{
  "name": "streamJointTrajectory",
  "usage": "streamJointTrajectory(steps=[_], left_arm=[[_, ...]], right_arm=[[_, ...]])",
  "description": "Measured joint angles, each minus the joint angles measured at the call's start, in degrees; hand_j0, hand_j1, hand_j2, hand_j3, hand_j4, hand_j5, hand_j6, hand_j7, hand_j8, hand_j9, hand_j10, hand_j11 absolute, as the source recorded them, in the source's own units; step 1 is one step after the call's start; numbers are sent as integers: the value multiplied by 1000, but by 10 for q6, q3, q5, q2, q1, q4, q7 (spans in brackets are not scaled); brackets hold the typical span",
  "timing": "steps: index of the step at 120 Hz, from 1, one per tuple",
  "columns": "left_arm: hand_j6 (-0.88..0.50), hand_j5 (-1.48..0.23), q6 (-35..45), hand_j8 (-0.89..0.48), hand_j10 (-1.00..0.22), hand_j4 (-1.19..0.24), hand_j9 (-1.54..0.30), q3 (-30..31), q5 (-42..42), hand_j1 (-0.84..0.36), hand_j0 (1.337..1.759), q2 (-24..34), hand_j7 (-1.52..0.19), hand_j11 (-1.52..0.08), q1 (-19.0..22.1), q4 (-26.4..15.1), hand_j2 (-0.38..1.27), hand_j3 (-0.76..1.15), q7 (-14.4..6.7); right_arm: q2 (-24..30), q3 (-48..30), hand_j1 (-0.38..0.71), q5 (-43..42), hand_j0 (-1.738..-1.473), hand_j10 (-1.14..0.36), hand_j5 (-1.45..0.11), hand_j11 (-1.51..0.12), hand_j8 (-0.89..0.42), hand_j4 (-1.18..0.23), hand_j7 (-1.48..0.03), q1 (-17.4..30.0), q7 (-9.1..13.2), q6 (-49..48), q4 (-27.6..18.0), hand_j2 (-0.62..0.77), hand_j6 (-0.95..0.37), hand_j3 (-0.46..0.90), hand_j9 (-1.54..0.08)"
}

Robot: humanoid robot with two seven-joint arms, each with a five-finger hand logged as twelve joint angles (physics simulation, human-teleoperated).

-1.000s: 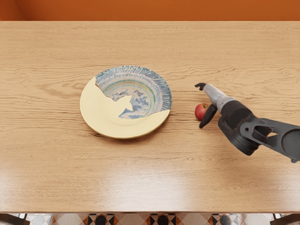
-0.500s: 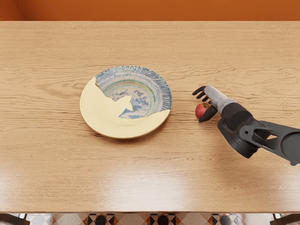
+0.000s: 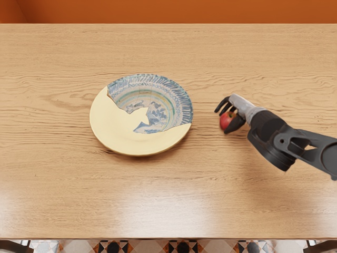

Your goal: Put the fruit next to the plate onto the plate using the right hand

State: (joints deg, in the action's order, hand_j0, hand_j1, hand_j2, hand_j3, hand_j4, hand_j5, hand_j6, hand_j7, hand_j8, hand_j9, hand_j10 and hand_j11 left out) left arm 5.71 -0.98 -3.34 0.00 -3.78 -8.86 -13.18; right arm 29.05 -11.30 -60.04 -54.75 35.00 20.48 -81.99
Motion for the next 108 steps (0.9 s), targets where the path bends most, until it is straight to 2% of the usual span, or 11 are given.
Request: streamJointTrajectory(steps=[28, 59, 108], left_arm=[[-6, -8, 0, -6, -6, -6, -7, 0, 0, 342, 1658, 0, -8, -7, 0, 0, 1, 0, 0], [-6, -8, 0, -6, -6, -6, -8, 0, 0, 342, 1658, 0, -8, -7, 0, 0, 1, 0, 0], [-7, -8, 0, -7, -6, -7, -8, 0, 0, 342, 1658, 0, -8, -8, 0, 0, 1, 0, 0]], right_arm=[[0, -42, 219, 1, -1656, -548, -751, -752, -432, -568, -744, -5, 0, -41, -2, 136, -526, 0, -755], [-7, -57, 223, 17, -1657, -551, -753, -749, -436, -569, -746, -39, 0, -57, -23, 162, -531, 0, -754], [-86, -62, 249, 27, -1658, -559, -762, -742, -441, -560, -745, -61, 0, -53, -31, 254, -541, 0, -755]])
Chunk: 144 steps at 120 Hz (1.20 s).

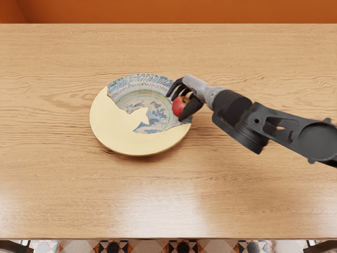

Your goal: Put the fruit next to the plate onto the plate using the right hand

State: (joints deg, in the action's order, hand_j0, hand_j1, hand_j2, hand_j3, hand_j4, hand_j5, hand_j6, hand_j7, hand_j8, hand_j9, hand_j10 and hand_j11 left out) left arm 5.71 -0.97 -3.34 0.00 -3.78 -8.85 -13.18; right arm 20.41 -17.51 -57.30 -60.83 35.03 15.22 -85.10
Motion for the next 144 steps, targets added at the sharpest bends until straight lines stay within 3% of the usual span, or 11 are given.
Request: streamJointTrajectory(steps=[27, 42, 62, 92, 114, 144], left_arm=[[-7, -8, 0, -7, -6, -6, -8, 0, 0, 342, 1658, 0, -8, -8, 0, 0, 1, 0, 0], [-7, -8, 0, -6, -6, -6, -8, 0, 0, 342, 1658, 0, -8, -8, 0, 0, 1, 0, 0], [-6, -8, 0, -6, -6, -6, -7, 0, 0, 342, 1658, 0, -7, -7, 0, 0, 1, 0, 0], [-6, -8, 0, -6, -6, -6, -8, 0, 0, 342, 1658, 0, -8, -8, 0, 0, 1, 0, 0], [-6, -8, -1, -6, -6, -6, -8, 0, 0, 342, 1658, 0, -8, -8, 0, -1, 1, 0, 0], [-6, -7, -2, -6, -6, -6, -7, 0, 1, 342, 1658, 0, -7, -7, -1, -3, 1, 0, 0]], right_arm=[[-57, 6, 264, -3, -1658, -561, -765, -739, -442, -555, -745, 10, 0, 85, 0, 301, -547, 0, -759], [-86, 10, 247, -18, -1658, -543, -745, -730, -437, -555, -734, 35, 0, 159, 1, 213, -536, 0, -741], [-114, 13, 220, -38, -1658, -522, -697, -687, -439, -523, -689, 59, 0, 190, 6, 131, -520, 0, -692], [-114, 4, -120, -38, -1658, -206, -272, -269, -181, -206, -270, 64, 0, 196, 3, 29, -205, 0, -271], [-60, -101, -256, 33, -1658, -84, -111, -110, -74, -84, -110, 60, 0, -1, 1, 13, -84, 0, -110], [69, -197, -322, 172, -1658, -25, -33, -32, -22, -25, -32, 59, 0, -287, 6, 4, -26, 0, -33]])
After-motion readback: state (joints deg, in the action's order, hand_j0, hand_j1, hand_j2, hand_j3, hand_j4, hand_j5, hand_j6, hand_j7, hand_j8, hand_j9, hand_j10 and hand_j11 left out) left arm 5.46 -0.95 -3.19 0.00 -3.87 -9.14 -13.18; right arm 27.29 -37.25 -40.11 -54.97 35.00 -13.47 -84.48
